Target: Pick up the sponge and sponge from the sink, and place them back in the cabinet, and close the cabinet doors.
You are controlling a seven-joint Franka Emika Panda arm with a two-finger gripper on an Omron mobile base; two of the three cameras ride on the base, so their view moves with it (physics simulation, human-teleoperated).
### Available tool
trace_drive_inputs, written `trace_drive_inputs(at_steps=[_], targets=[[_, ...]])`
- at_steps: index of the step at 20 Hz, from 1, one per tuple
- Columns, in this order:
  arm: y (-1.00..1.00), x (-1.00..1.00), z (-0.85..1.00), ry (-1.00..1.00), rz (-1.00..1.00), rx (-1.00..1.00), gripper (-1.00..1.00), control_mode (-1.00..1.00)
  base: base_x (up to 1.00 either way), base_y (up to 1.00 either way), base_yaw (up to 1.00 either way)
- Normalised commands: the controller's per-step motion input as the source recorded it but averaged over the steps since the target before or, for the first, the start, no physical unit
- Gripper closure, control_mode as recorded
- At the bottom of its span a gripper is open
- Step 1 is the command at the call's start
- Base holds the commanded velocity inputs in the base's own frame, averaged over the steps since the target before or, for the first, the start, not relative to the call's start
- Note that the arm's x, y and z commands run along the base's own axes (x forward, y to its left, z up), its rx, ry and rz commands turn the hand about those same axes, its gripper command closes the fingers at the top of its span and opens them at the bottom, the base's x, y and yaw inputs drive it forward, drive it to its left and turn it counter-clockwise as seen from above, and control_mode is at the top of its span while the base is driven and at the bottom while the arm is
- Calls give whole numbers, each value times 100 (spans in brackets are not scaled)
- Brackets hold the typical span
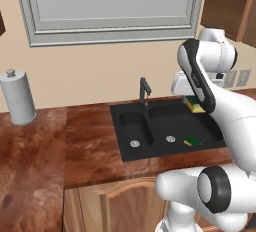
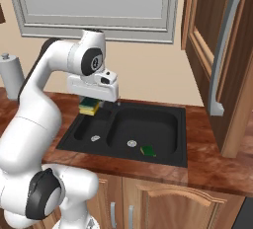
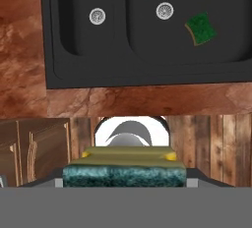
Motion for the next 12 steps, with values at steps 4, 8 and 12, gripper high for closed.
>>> trace_drive_inputs(at_steps=[4, 8, 12], targets=[[0, 0, 0, 0, 0, 0, 100, 100, -6, 0, 0], [0, 0, 0, 0, 0, 0, 100, 100, -35, 0, 0], [0, 0, 0, 0, 0, 0, 100, 100, -48, -2, 0]])
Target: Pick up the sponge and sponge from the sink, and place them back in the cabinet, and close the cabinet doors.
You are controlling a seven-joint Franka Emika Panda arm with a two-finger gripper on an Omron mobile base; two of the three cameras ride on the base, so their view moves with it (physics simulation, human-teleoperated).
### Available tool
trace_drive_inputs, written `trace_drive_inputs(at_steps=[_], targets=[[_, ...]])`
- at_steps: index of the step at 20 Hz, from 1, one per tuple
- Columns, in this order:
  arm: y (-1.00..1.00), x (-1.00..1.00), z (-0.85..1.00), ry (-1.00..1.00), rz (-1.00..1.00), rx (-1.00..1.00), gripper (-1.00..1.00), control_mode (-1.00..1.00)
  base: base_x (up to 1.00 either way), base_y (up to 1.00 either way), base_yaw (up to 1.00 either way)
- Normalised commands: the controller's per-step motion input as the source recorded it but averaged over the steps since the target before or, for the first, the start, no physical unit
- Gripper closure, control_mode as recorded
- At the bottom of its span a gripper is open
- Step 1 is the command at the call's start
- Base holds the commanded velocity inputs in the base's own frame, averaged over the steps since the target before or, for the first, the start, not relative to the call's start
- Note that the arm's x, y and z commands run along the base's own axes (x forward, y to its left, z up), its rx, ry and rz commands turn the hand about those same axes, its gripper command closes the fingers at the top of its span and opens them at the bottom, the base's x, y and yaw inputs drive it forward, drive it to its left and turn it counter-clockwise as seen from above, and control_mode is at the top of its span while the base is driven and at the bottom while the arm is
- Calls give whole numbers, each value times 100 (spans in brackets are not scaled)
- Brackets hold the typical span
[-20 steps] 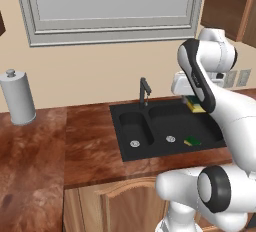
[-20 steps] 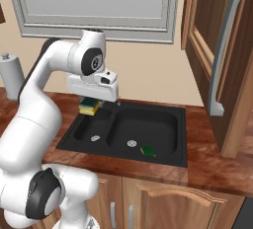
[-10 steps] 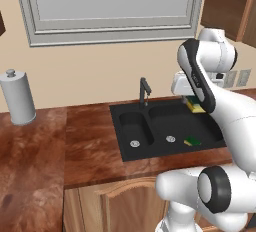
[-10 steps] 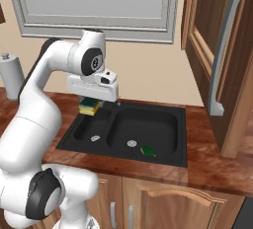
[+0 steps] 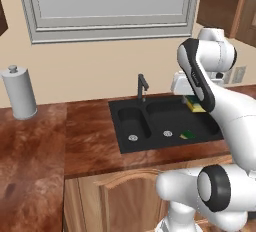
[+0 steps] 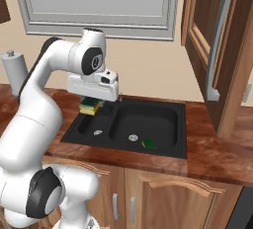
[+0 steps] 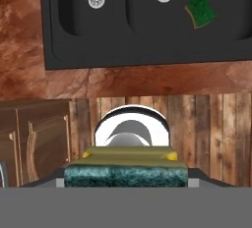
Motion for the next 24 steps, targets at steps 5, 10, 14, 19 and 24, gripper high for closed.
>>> trace_drive_inputs(at_steps=[5, 10, 14, 19, 24], targets=[[0, 0, 0, 0, 0, 0, 100, 100, -51, -4, 0], [0, 0, 0, 0, 0, 0, 100, 100, -53, -1, 0], [0, 0, 0, 0, 0, 0, 100, 100, -52, 0, 0], [0, 0, 0, 0, 0, 0, 100, 100, -57, -1, -2], [0, 0, 0, 0, 0, 0, 100, 100, -58, -4, -5]])
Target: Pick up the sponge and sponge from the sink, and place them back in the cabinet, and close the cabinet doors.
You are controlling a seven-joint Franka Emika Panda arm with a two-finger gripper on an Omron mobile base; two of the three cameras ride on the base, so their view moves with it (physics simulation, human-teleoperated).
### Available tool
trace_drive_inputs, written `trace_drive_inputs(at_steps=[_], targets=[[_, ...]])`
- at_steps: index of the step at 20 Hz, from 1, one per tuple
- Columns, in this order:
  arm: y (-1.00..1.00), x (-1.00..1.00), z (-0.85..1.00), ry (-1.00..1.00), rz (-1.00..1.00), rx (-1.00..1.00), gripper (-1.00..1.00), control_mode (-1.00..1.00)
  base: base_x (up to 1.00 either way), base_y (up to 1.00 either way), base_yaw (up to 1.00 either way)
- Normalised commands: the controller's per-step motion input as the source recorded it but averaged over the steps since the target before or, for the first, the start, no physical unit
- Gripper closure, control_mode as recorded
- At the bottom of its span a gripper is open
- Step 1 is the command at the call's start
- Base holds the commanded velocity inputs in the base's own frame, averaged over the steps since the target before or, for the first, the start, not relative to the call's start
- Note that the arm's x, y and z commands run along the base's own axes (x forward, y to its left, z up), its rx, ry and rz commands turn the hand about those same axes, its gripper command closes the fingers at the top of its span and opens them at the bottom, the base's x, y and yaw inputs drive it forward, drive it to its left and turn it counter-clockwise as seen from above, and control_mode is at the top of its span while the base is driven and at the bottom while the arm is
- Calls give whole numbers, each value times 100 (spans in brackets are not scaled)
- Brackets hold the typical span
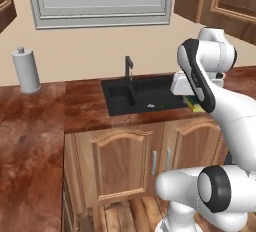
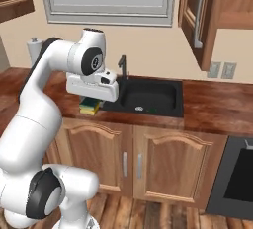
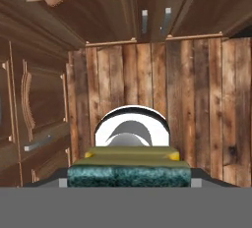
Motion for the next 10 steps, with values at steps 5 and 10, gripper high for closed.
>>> trace_drive_inputs(at_steps=[5, 10], targets=[[0, 0, 0, 0, 0, 0, 100, 100, -56, -3, -8], [0, 0, 0, 0, 0, 0, 100, 100, -51, -6, -8]])
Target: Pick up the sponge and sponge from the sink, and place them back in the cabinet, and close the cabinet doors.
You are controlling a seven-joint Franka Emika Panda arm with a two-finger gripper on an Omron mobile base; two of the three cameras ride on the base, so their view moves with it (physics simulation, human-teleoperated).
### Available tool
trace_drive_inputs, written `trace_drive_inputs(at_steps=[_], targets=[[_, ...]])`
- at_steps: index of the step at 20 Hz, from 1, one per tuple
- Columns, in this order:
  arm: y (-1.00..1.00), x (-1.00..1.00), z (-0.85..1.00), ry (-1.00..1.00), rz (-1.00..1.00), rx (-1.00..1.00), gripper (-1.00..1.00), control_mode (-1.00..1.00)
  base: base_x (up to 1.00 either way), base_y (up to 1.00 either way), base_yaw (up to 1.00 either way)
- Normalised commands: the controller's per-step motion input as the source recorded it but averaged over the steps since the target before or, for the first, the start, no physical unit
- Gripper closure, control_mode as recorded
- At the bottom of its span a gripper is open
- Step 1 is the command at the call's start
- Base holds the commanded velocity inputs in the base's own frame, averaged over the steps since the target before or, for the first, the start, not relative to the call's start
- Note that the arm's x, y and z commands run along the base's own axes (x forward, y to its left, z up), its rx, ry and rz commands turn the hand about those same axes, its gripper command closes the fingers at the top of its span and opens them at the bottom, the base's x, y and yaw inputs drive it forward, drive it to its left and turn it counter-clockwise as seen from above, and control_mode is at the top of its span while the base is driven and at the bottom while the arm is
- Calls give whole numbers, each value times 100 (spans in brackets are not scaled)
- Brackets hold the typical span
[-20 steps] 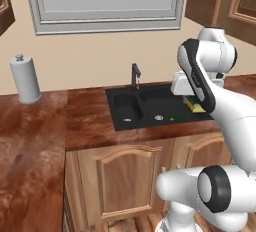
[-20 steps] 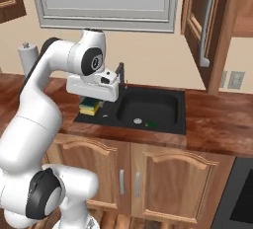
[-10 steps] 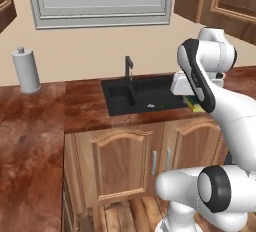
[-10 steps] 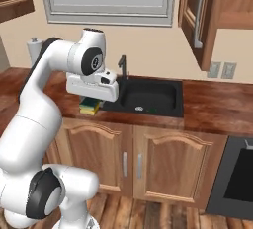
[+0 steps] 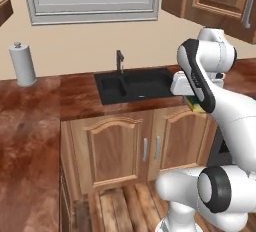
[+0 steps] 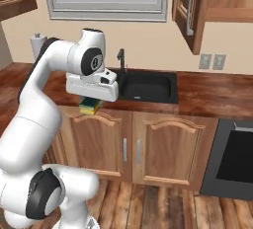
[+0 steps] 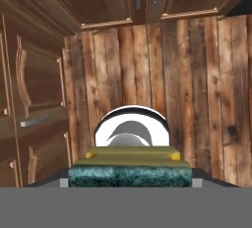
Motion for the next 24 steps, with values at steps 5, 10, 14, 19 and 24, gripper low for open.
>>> trace_drive_inputs(at_steps=[5, 10, 14, 19, 24], targets=[[0, 0, 0, 0, 0, 0, 100, 100, -52, -8, -3], [0, 0, 0, 0, 0, 0, 100, 100, -51, -12, 0], [0, 0, 0, 0, 0, 0, 100, 100, -29, -38, 3], [0, 0, 0, 0, 0, 0, 100, 100, -30, -52, 5], [0, 0, 0, 0, 0, 0, 100, 100, -33, -52, 3]])
